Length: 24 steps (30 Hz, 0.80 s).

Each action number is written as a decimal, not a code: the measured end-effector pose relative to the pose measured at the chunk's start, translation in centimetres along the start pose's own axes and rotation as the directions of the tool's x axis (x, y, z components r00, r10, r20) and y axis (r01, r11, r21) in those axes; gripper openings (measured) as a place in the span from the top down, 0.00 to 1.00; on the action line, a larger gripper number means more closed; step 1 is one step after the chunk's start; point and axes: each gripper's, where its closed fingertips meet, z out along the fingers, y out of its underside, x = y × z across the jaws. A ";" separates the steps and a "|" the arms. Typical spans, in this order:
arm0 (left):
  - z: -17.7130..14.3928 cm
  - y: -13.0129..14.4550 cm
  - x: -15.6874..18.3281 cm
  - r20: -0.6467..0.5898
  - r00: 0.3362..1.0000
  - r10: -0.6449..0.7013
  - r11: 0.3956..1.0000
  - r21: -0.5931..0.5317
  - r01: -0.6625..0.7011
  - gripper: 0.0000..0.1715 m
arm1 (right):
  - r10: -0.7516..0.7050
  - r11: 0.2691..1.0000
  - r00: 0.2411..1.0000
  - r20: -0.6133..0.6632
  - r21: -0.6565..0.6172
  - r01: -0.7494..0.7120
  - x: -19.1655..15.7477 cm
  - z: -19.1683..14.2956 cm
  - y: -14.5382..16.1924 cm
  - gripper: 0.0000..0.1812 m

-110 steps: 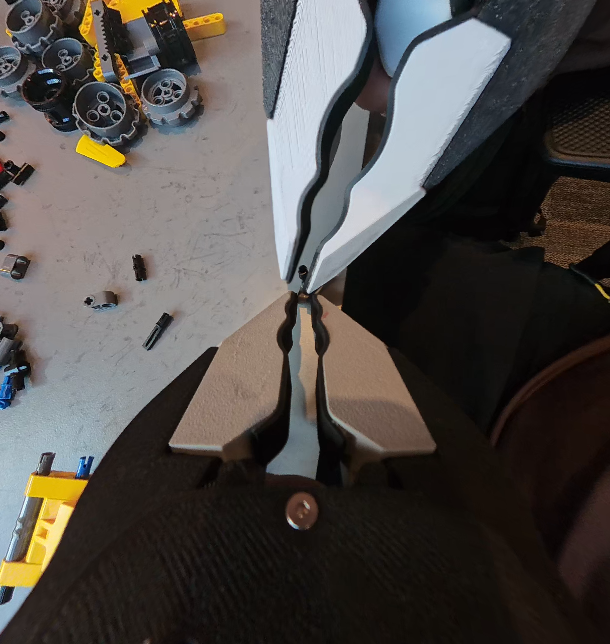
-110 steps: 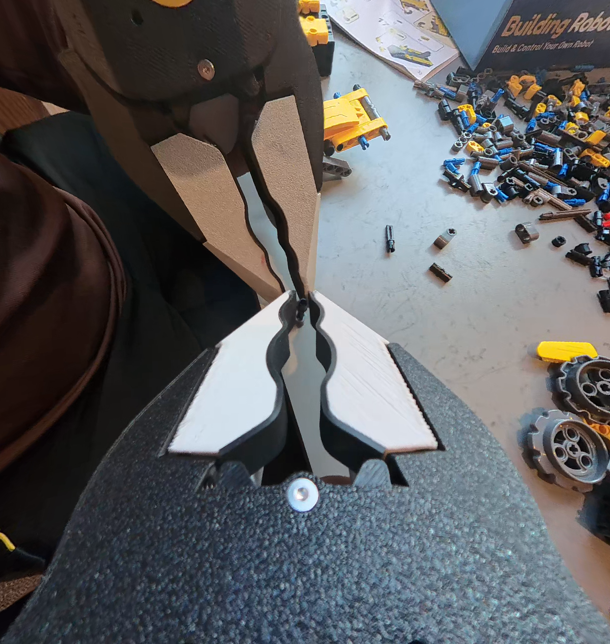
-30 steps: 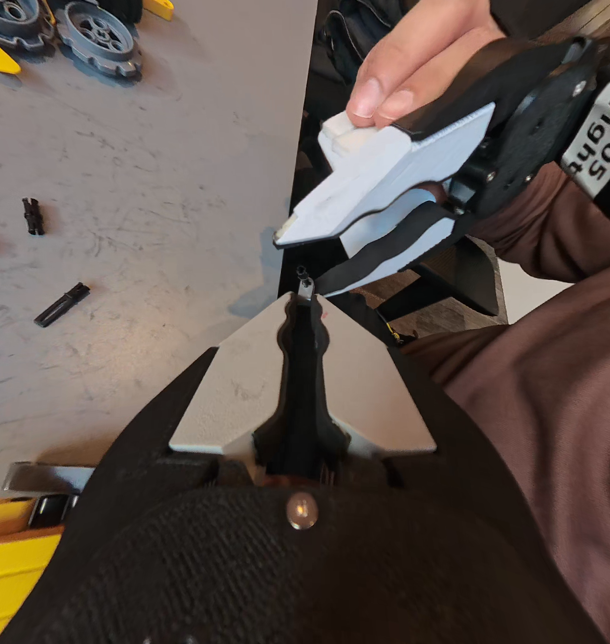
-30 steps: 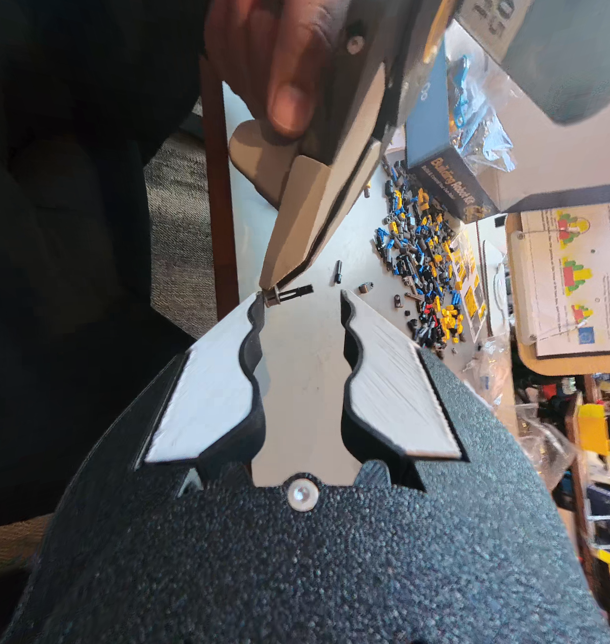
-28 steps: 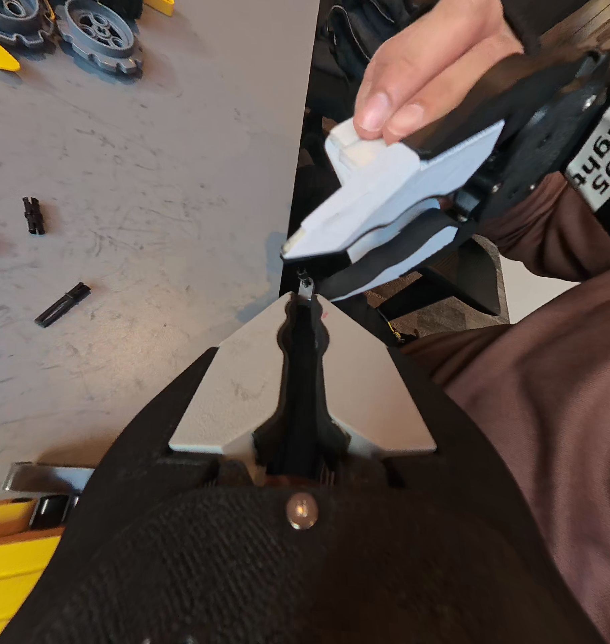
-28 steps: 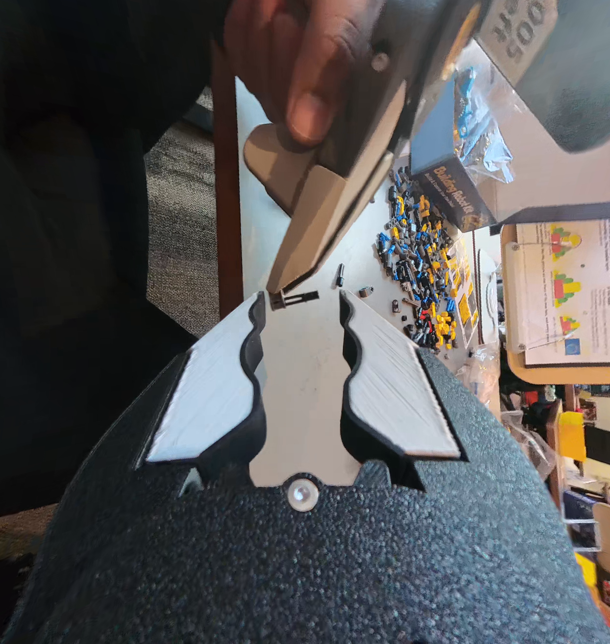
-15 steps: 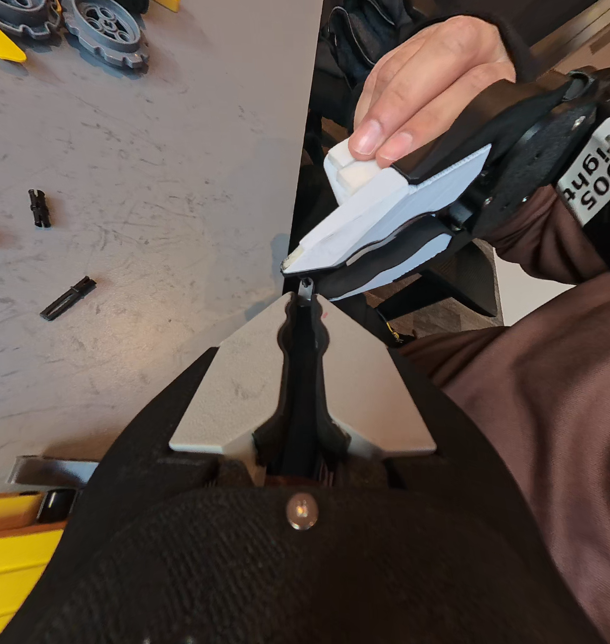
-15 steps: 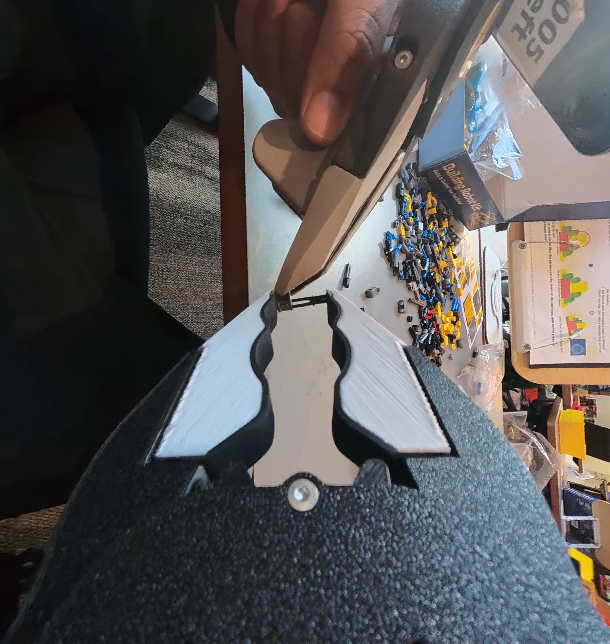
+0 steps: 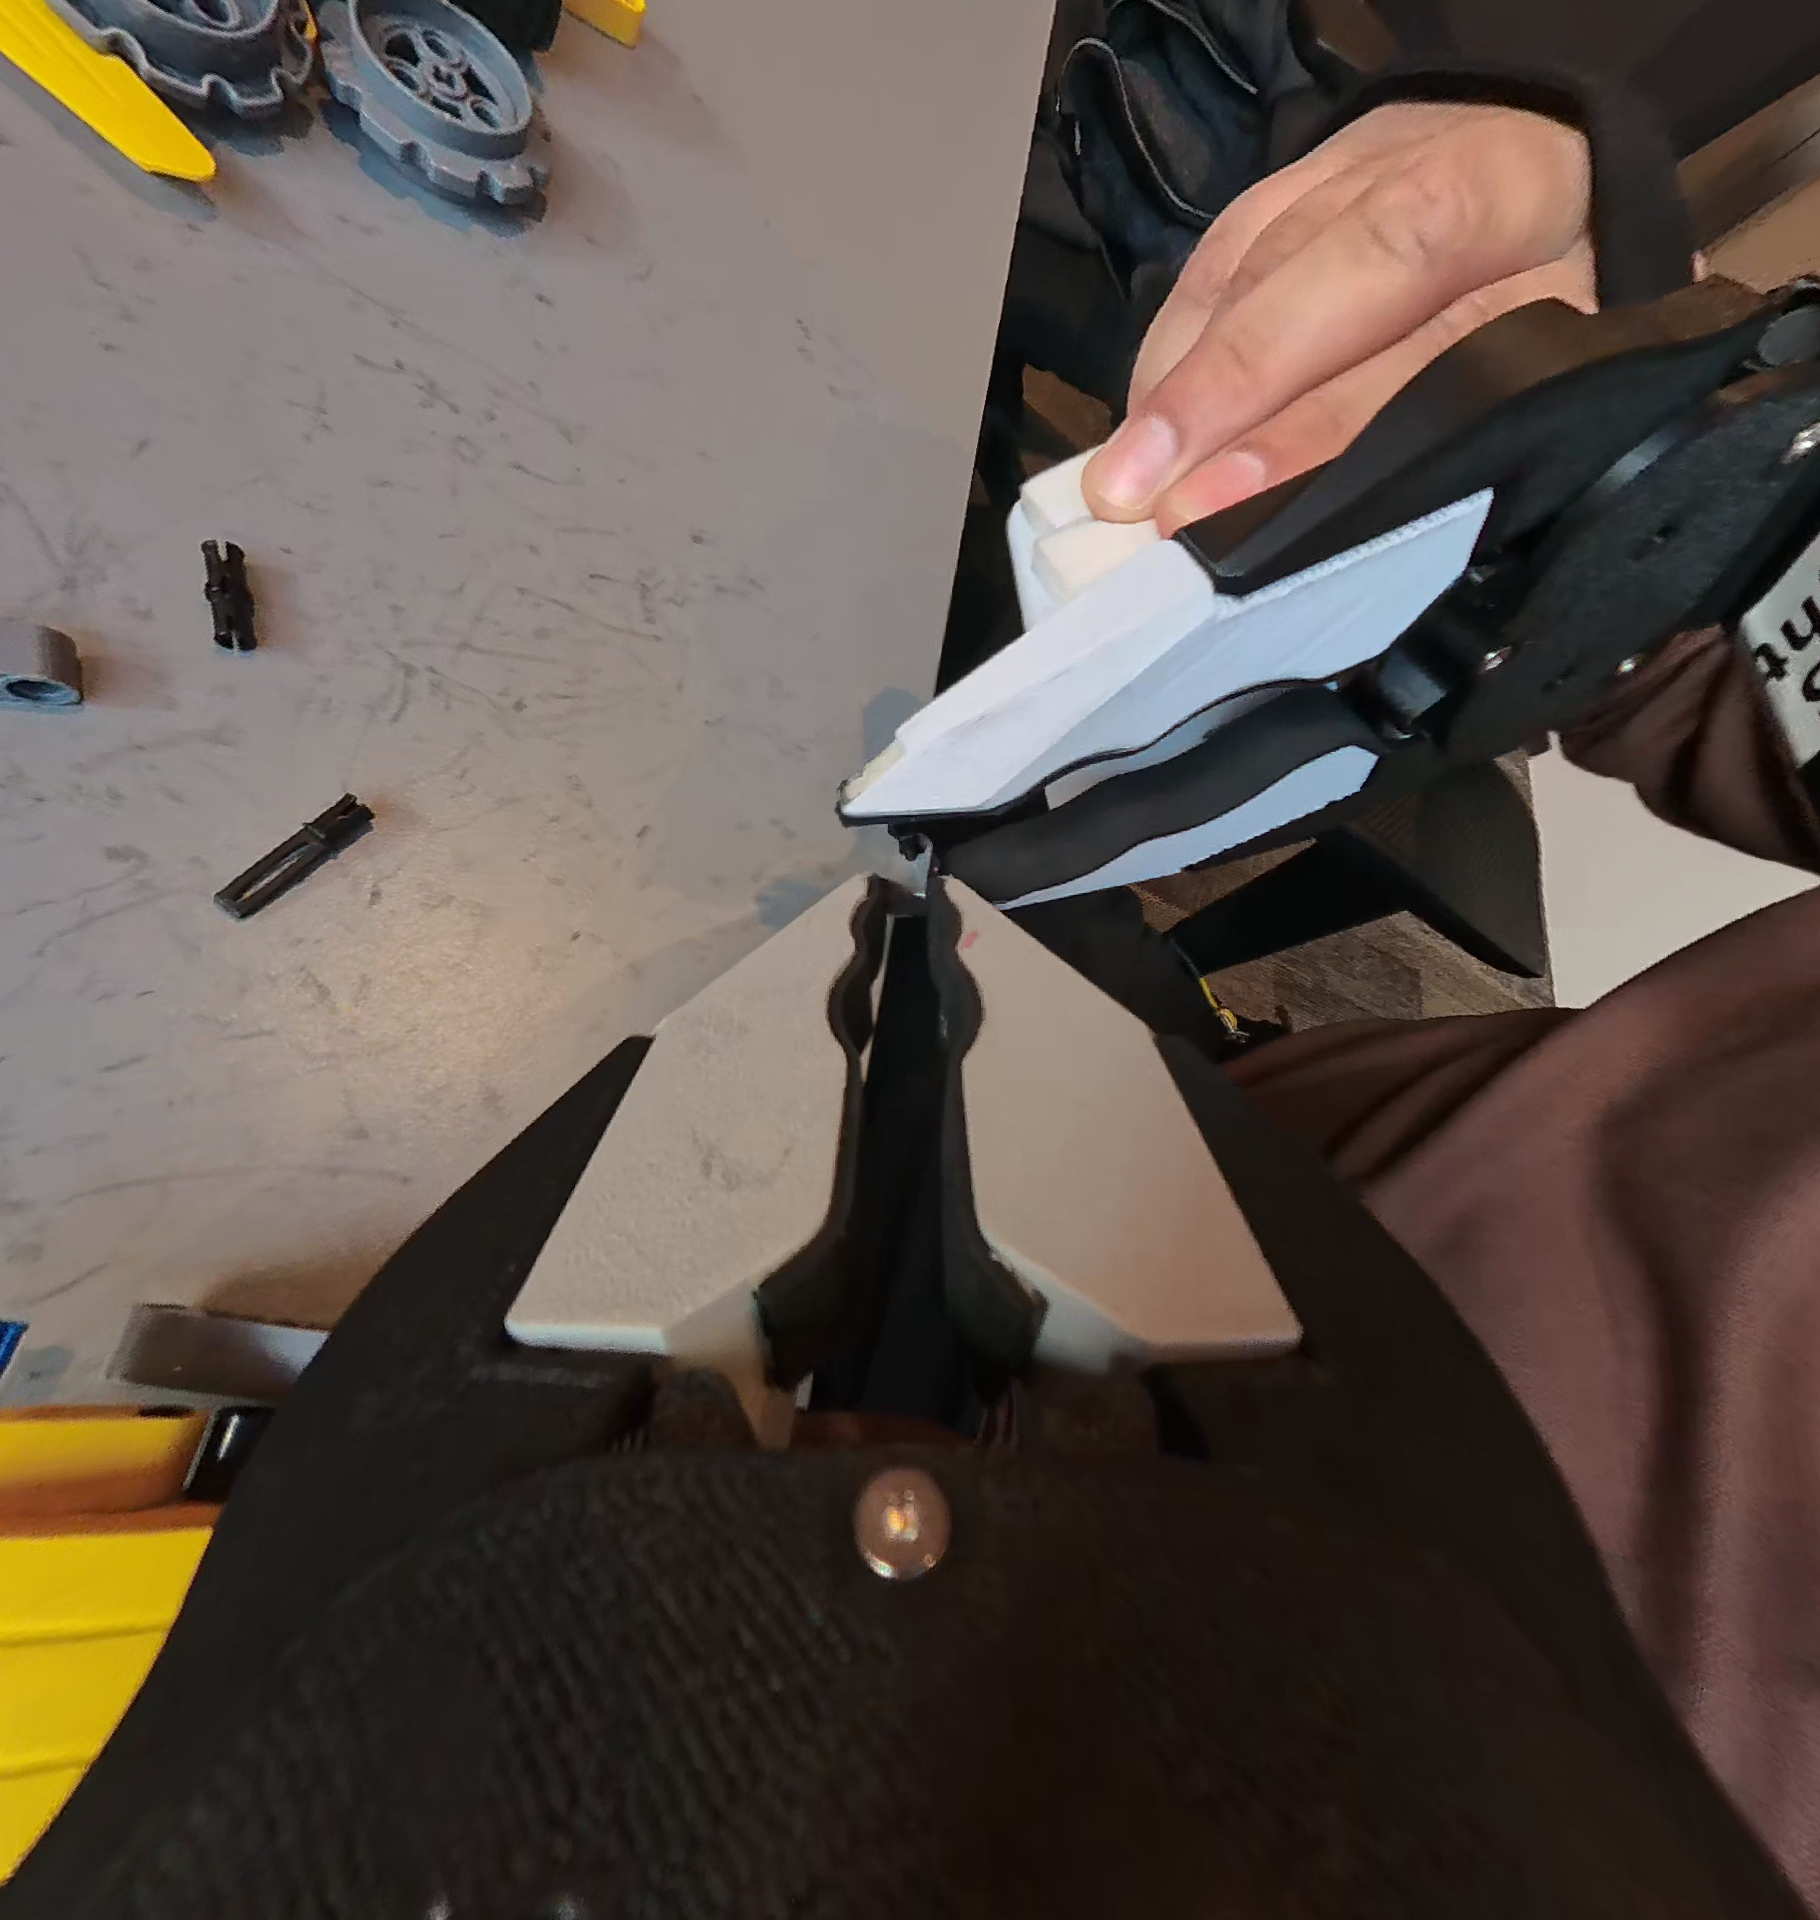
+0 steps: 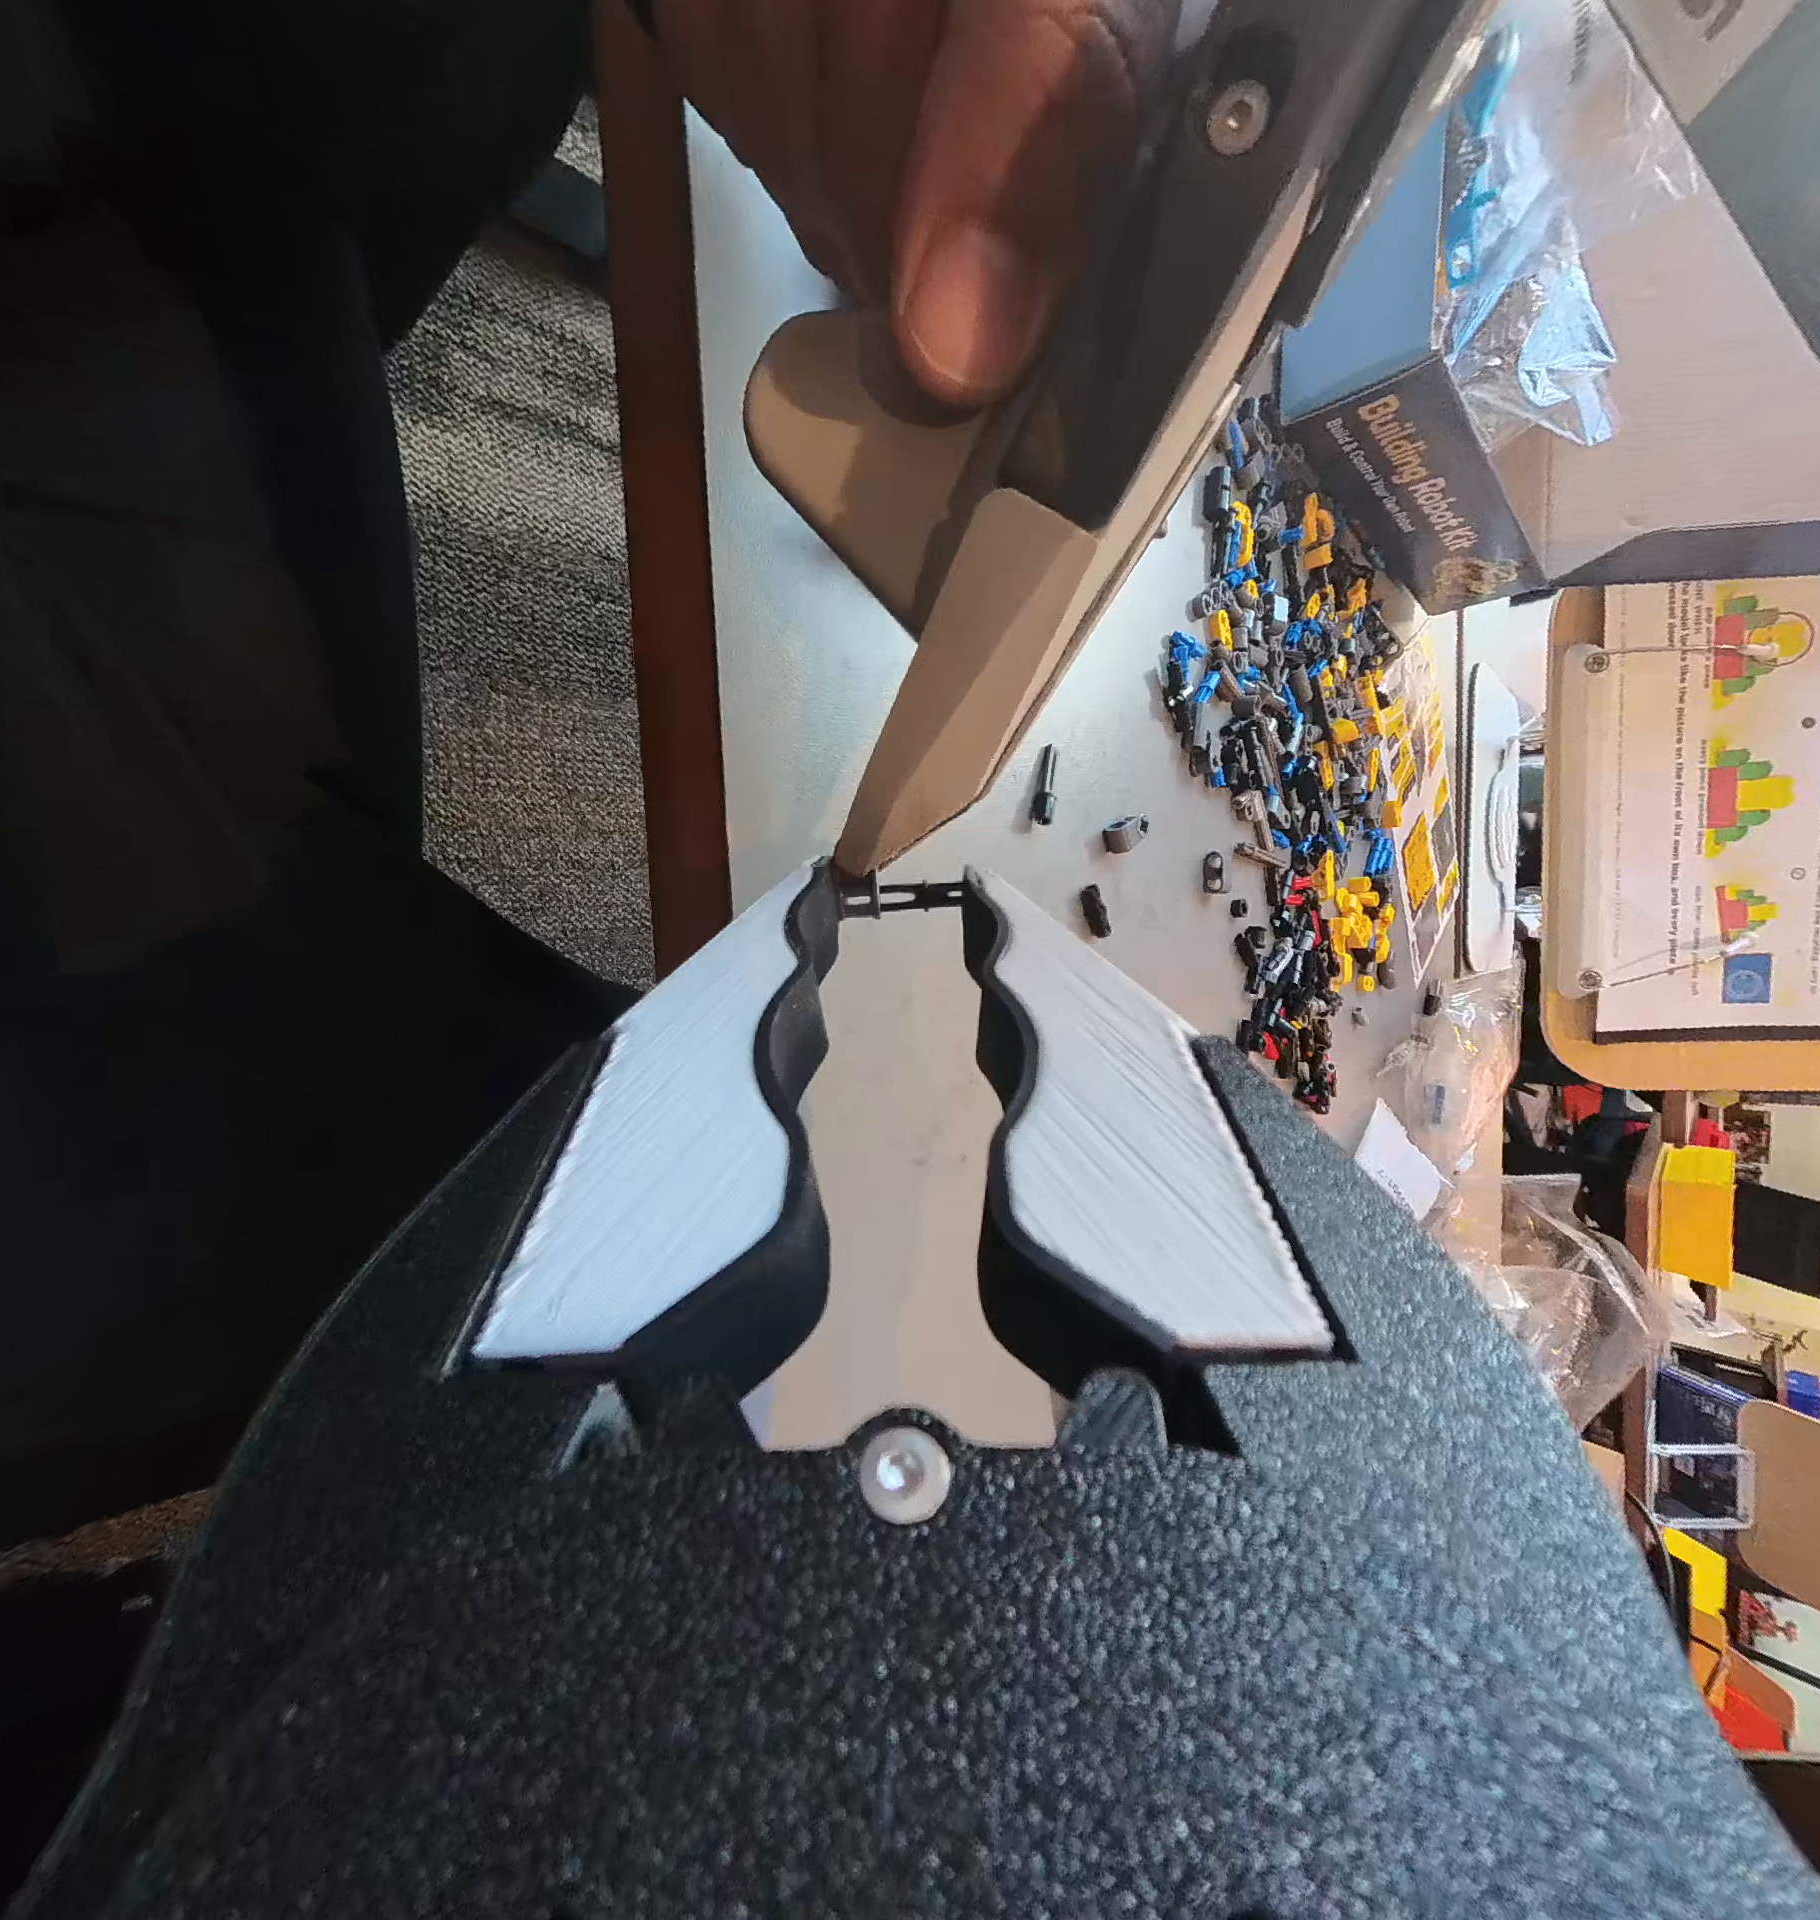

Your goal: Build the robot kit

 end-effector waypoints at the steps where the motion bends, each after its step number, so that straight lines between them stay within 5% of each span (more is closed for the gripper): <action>1: 0.1 0.2 -0.1 0.003 1.000 -0.003 1.000 -0.008 0.003 0.97 | -0.003 1.000 1.000 0.009 -0.005 0.003 -0.2 0.1 0.1 0.89; 10: 0.0 -0.1 -1.4 0.091 0.996 0.017 1.000 0.016 -0.018 0.97 | 0.099 0.995 0.995 -0.015 0.021 -0.099 0.2 1.0 0.6 0.88; 13: -0.5 -0.7 -2.7 0.260 0.947 0.190 0.980 -0.002 -0.197 0.97 | 0.195 0.981 0.981 -0.024 0.023 -0.194 0.7 0.8 1.5 0.78; 16: -0.1 0.3 -2.4 0.321 0.884 0.339 0.941 -0.094 -0.326 0.97 | 0.309 0.948 0.951 0.025 0.070 -0.310 0.7 -0.1 1.8 0.83; 24: 0.8 1.3 -1.9 0.400 0.805 0.437 0.898 -0.157 -0.410 0.97 | 0.496 0.847 0.858 0.132 0.143 -0.511 0.8 -1.5 1.7 0.85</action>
